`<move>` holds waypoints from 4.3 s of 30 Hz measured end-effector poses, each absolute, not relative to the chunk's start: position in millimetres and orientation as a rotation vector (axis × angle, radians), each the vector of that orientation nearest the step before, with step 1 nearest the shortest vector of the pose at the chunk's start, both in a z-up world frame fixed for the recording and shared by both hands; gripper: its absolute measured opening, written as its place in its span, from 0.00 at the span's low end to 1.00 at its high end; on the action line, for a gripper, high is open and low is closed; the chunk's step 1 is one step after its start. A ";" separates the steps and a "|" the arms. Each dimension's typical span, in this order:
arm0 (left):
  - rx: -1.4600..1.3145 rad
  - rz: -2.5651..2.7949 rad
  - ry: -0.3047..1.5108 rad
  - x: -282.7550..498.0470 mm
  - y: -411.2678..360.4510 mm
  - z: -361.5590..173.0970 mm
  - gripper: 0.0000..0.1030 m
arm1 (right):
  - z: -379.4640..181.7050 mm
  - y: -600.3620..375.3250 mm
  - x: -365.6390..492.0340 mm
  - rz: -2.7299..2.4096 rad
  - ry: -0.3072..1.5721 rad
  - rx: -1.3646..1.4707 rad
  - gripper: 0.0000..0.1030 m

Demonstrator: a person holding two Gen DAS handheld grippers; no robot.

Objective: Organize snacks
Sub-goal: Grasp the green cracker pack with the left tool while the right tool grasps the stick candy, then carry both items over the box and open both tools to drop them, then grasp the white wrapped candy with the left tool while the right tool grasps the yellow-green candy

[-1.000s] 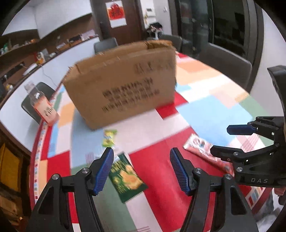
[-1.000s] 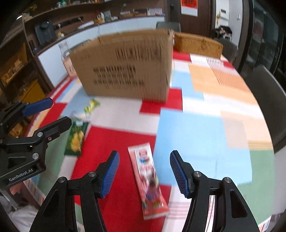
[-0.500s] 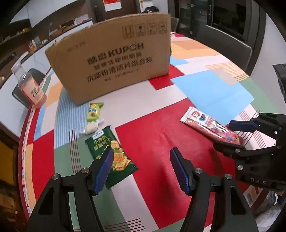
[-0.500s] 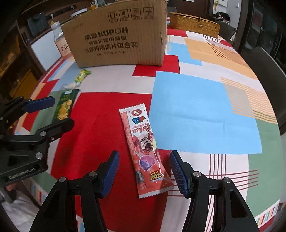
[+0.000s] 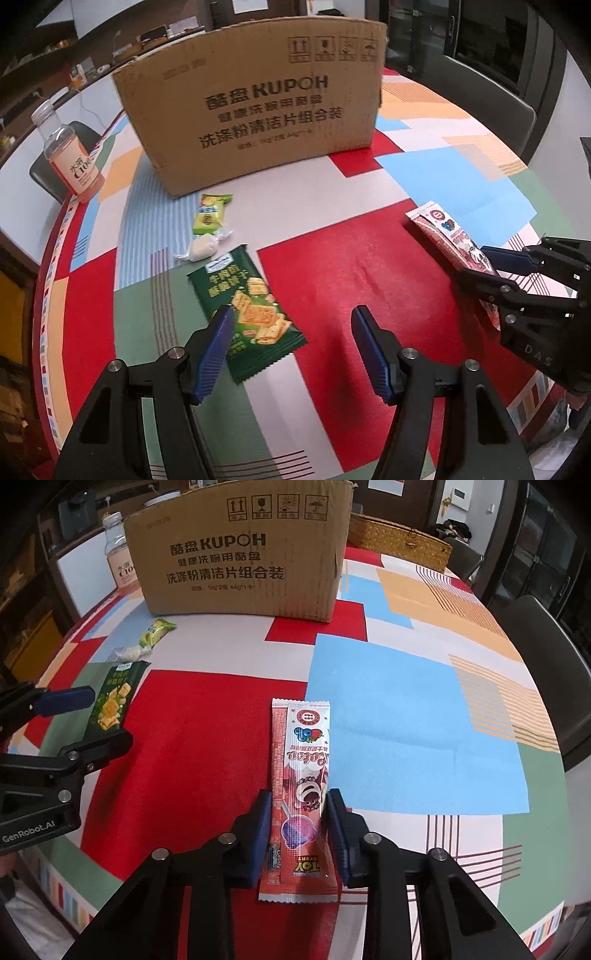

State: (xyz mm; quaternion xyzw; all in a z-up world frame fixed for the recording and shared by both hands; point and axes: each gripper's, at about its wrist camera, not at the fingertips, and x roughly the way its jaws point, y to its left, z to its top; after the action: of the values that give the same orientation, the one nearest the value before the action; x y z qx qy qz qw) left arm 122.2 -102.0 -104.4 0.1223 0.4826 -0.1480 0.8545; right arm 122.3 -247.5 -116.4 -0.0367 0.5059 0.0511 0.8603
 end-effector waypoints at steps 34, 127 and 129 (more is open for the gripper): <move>0.089 -0.184 1.068 168.3 -70.1 -128.2 0.43 | -88.2 -201.5 165.7 0.221 0.920 -0.043 0.29; 0.132 -0.316 0.667 225.5 -53.7 40.4 0.49 | 47.2 -175.8 230.8 0.259 0.609 -0.077 0.38; 0.137 -0.316 0.686 219.9 -49.0 31.8 0.49 | 40.9 -172.6 226.0 0.265 0.620 -0.077 0.38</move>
State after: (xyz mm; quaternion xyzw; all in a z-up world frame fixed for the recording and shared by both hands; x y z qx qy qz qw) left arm 219.9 -49.0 31.8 0.0669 0.3344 -0.1541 0.9273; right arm 226.0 -172.6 40.9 -0.0376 0.3041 0.1297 0.9430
